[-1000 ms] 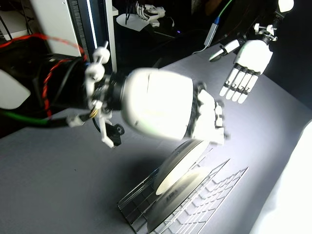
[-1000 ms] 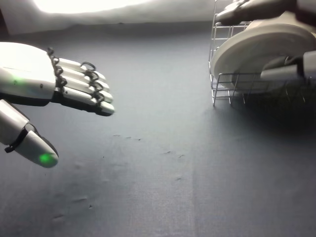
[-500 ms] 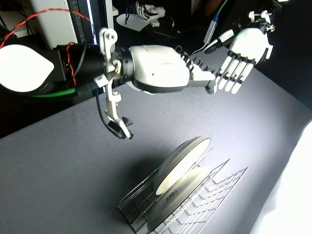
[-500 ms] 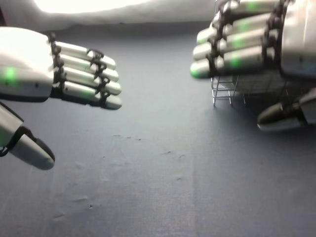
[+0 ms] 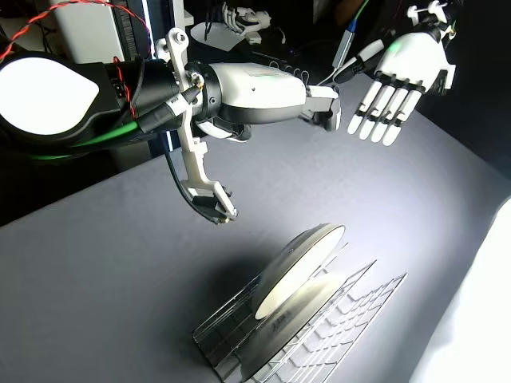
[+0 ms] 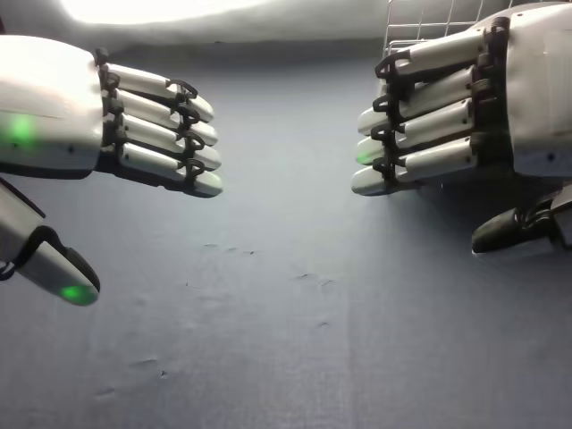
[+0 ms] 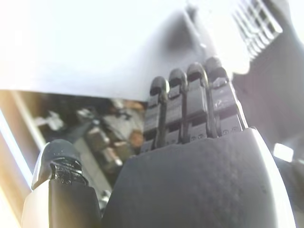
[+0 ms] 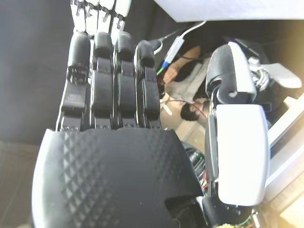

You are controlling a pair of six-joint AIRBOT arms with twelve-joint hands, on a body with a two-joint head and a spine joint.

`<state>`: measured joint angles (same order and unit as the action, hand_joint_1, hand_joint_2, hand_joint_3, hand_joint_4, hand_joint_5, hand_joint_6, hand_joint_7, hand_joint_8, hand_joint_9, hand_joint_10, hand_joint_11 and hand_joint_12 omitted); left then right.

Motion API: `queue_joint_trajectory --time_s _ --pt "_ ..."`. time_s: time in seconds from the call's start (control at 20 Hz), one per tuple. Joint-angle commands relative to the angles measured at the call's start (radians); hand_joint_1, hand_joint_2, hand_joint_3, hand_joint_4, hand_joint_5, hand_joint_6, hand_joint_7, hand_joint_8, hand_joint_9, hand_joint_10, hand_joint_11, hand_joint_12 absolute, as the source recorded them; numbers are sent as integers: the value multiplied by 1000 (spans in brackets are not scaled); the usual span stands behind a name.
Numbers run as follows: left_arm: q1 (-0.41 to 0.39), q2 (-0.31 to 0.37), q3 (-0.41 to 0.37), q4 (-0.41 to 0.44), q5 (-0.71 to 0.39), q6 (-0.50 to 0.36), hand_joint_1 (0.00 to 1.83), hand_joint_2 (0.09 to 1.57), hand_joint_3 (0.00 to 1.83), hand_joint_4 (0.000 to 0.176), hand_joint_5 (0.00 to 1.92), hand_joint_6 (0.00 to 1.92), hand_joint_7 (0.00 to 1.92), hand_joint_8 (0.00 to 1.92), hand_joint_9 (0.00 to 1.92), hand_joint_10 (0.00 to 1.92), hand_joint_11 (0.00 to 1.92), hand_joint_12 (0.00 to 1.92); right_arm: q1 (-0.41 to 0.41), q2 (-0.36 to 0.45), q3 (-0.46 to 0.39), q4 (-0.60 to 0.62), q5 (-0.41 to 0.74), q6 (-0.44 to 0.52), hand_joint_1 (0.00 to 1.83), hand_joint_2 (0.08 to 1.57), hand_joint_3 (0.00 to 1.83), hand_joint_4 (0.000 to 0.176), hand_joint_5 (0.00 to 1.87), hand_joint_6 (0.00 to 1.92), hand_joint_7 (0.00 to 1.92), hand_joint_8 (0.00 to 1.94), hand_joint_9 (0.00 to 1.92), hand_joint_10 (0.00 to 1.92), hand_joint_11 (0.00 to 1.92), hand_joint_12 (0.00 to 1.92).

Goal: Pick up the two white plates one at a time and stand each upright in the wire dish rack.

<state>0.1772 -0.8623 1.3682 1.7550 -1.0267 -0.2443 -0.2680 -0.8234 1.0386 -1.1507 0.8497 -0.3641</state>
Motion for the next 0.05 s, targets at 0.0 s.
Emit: queue_joint_trajectory --time_s 0.0 --pt "-10 15 7 -79 -21 0 0 1010 0 0 308 3 310 4 246 4 0 481 19 3 2 79 68 -6 718 1125 0 0 621 22 669 22 661 49 241 1202"
